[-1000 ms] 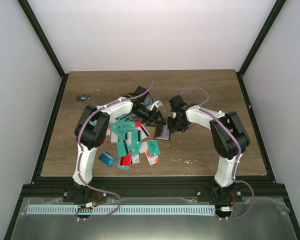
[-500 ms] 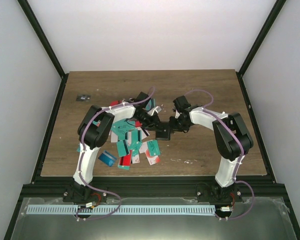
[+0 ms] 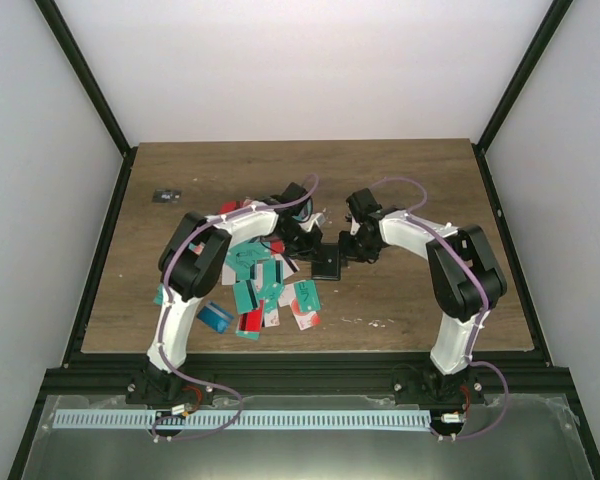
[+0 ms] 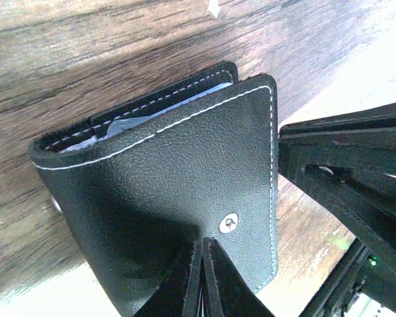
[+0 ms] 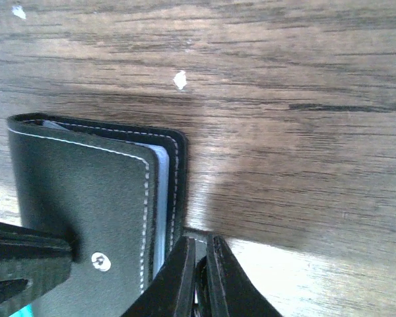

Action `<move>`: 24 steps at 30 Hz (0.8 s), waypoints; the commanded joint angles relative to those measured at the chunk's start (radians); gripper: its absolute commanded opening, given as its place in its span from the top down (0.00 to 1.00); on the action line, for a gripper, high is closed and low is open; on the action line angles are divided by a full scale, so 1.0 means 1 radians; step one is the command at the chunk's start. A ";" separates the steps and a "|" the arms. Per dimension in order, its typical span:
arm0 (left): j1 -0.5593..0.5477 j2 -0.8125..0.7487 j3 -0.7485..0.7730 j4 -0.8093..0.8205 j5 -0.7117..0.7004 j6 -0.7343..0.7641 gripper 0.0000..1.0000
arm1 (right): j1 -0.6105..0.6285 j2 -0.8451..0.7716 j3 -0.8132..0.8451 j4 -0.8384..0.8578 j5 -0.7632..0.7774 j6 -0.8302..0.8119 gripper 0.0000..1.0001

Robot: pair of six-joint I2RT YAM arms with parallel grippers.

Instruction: Put the credit cards into the card holder

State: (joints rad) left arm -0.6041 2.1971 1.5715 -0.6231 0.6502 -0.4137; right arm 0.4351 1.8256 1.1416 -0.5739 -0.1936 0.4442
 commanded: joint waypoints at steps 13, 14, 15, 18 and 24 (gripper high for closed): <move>-0.006 0.078 0.041 -0.062 -0.143 0.032 0.95 | 0.001 -0.009 0.089 -0.010 -0.174 0.111 0.99; -0.006 0.079 0.041 -0.061 -0.136 0.034 0.96 | 0.001 -0.001 0.087 0.000 -0.187 0.118 0.99; -0.006 0.079 0.041 -0.059 -0.127 0.036 0.95 | 0.001 0.009 0.081 0.012 -0.207 0.130 0.99; -0.006 0.082 0.034 -0.048 -0.089 0.042 0.95 | 0.001 0.051 0.071 0.058 -0.276 0.154 0.86; -0.005 0.077 0.031 -0.044 -0.062 0.055 0.94 | 0.001 0.080 0.052 0.095 -0.299 0.168 0.64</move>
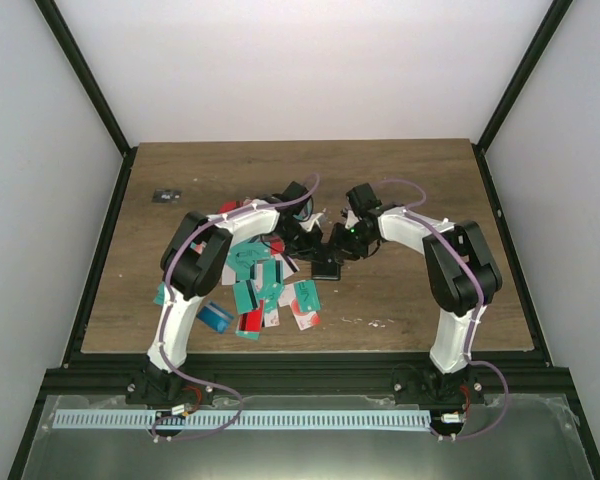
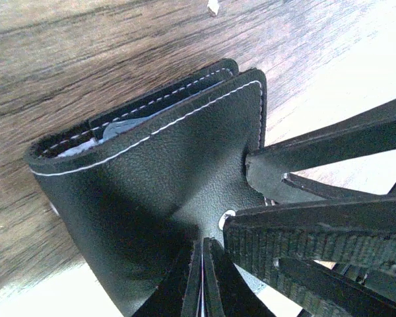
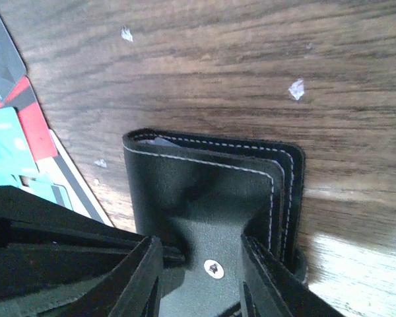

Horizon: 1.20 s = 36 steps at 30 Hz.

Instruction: Put the credit cards into the card holder

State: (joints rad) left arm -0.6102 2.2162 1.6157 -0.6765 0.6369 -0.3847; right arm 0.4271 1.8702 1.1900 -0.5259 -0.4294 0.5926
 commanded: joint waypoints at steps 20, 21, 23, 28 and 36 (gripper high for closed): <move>0.006 -0.112 -0.162 0.185 0.147 0.026 0.80 | -0.002 0.046 -0.085 0.115 -0.049 0.040 0.68; 0.005 -0.119 -0.167 0.199 0.163 0.022 0.79 | -0.005 0.044 -0.088 0.115 -0.047 0.038 0.69; -0.002 -0.122 -0.168 0.214 0.187 0.024 0.78 | -0.012 0.040 -0.094 0.110 -0.040 0.034 0.69; -0.021 -0.132 -0.184 0.269 0.180 -0.007 0.75 | -0.026 0.029 -0.102 0.098 -0.031 0.018 0.71; -0.024 -0.121 -0.203 0.319 0.123 -0.068 0.72 | -0.032 0.035 -0.098 0.090 -0.050 -0.013 0.74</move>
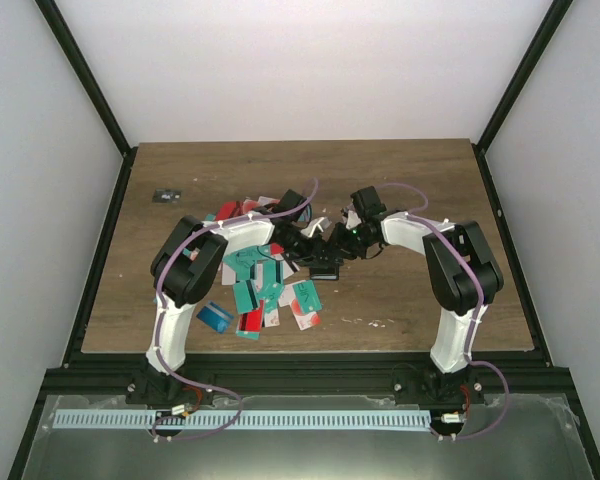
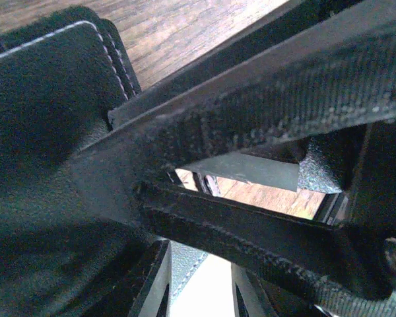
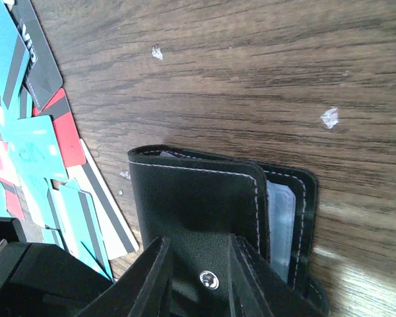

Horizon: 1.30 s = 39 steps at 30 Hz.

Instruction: Put the credit cards into the card holder

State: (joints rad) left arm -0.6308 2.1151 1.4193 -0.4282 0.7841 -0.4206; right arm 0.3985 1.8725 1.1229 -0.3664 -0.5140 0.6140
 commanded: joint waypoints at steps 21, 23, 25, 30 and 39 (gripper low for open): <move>-0.021 0.001 -0.016 0.239 -0.016 -0.155 0.67 | -0.036 0.085 0.006 -0.101 0.008 -0.103 0.77; -0.021 0.009 -0.010 0.241 -0.021 -0.159 0.71 | -0.034 0.092 0.008 -0.101 0.004 -0.108 0.78; -0.021 0.018 -0.003 0.241 -0.027 -0.162 0.77 | -0.035 0.098 0.009 -0.102 0.003 -0.113 0.78; -0.021 0.025 0.017 0.216 -0.059 -0.152 0.96 | -0.037 0.105 0.008 -0.106 0.003 -0.123 0.79; -0.021 0.005 0.075 0.024 -0.172 -0.074 0.96 | -0.056 0.121 0.005 -0.119 0.030 -0.141 0.81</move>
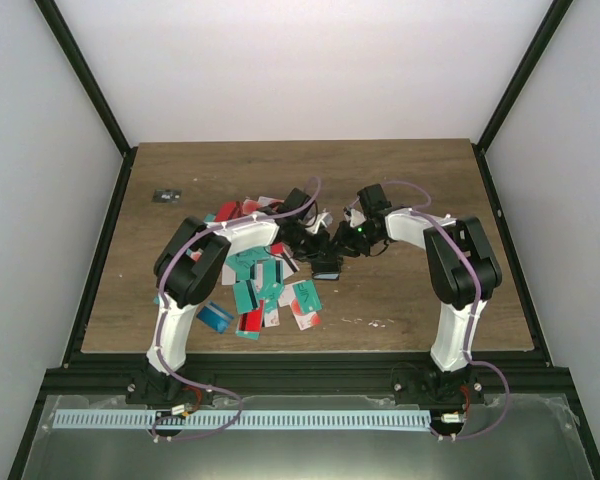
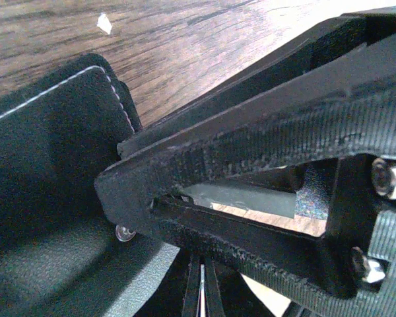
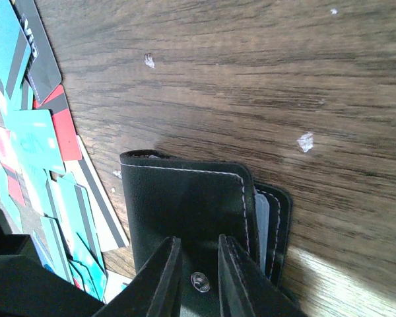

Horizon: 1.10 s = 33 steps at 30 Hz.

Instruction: Put the credit cards into the card holder

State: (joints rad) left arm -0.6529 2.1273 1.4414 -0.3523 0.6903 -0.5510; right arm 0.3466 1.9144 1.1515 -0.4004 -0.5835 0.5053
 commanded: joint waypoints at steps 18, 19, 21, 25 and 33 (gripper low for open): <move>0.022 0.091 0.191 -0.318 -0.216 0.174 0.96 | -0.014 0.085 -0.024 -0.099 0.119 -0.045 0.83; 0.023 0.098 0.198 -0.323 -0.220 0.176 0.96 | -0.014 0.084 -0.022 -0.100 0.120 -0.046 0.83; 0.025 0.111 0.207 -0.324 -0.216 0.178 0.96 | -0.014 0.083 -0.021 -0.100 0.119 -0.046 0.83; 0.025 0.139 0.222 -0.327 -0.184 0.180 0.96 | -0.017 0.072 -0.010 -0.097 0.106 -0.050 0.83; 0.025 0.157 0.241 -0.397 -0.162 0.198 0.96 | -0.024 0.009 0.049 -0.111 0.101 -0.084 0.77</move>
State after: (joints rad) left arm -0.6399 2.2303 1.6794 -0.7162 0.5655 -0.3714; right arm 0.3359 1.9247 1.1809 -0.4339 -0.5907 0.4572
